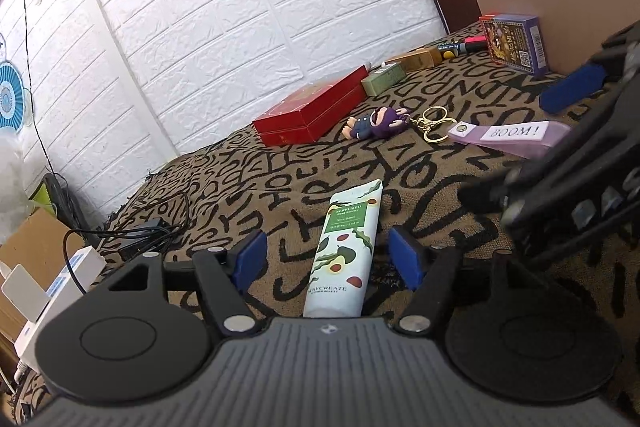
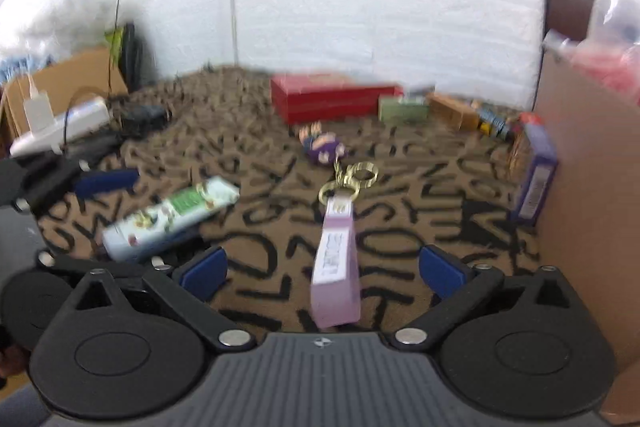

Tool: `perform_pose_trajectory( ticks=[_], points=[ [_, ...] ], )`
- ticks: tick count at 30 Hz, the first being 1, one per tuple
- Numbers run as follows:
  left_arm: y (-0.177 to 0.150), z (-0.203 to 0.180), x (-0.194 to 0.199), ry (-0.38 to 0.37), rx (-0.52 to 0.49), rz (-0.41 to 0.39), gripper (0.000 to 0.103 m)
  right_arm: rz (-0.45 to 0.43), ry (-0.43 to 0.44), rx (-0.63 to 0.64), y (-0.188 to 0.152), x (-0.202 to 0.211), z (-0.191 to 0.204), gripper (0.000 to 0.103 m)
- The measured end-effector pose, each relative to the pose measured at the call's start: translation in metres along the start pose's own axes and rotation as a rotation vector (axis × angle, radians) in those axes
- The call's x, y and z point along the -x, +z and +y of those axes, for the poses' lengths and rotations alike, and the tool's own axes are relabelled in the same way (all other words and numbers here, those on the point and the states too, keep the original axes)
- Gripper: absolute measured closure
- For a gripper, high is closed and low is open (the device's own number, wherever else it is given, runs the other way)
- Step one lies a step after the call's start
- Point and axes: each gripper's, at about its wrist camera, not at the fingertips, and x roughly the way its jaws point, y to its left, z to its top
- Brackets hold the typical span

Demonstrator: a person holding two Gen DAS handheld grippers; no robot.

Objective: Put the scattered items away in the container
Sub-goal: 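Lift the tube and keychain off the table with both grippers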

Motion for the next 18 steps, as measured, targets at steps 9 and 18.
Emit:
perform_pose_trajectory(
  ticks=[9,18],
  points=[
    [-0.001,-0.002,0.0,0.001,-0.009,0.004,0.035,0.022,-0.018,-0.013,-0.002,0.0,0.003,0.0],
    [0.004,0.003,0.0,-0.058,0.032,0.032,0.056,0.016,-0.009,-0.033,0.0,0.005,0.001,0.045]
  ],
)
